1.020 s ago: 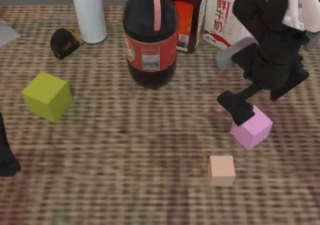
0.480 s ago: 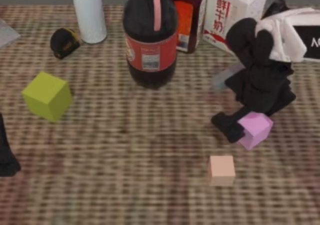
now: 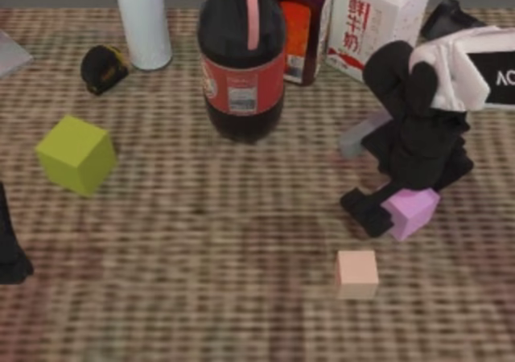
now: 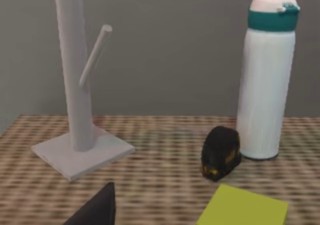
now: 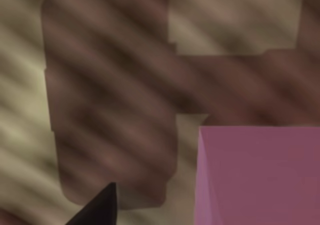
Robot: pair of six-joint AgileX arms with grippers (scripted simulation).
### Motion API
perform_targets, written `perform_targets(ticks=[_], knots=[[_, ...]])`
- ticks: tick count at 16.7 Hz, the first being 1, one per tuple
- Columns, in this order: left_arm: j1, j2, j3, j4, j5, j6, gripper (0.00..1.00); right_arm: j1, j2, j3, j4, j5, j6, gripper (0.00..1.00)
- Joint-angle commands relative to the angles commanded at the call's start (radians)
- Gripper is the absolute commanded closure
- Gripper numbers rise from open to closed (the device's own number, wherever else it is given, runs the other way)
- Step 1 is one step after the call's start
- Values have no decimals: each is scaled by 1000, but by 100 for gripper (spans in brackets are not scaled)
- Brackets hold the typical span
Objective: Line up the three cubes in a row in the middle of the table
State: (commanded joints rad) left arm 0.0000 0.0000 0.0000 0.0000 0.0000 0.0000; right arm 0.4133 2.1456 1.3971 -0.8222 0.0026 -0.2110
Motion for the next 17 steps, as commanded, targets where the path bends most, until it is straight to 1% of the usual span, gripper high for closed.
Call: perform_targets(ticks=[12,13,17], knots=[[0,0,0,0,0,0,0,0,0,0,0,0,0,98],[0,0,0,0,0,0,0,0,0,0,0,0,0,100],[0,0,0,0,0,0,0,0,0,0,0,0,0,100]])
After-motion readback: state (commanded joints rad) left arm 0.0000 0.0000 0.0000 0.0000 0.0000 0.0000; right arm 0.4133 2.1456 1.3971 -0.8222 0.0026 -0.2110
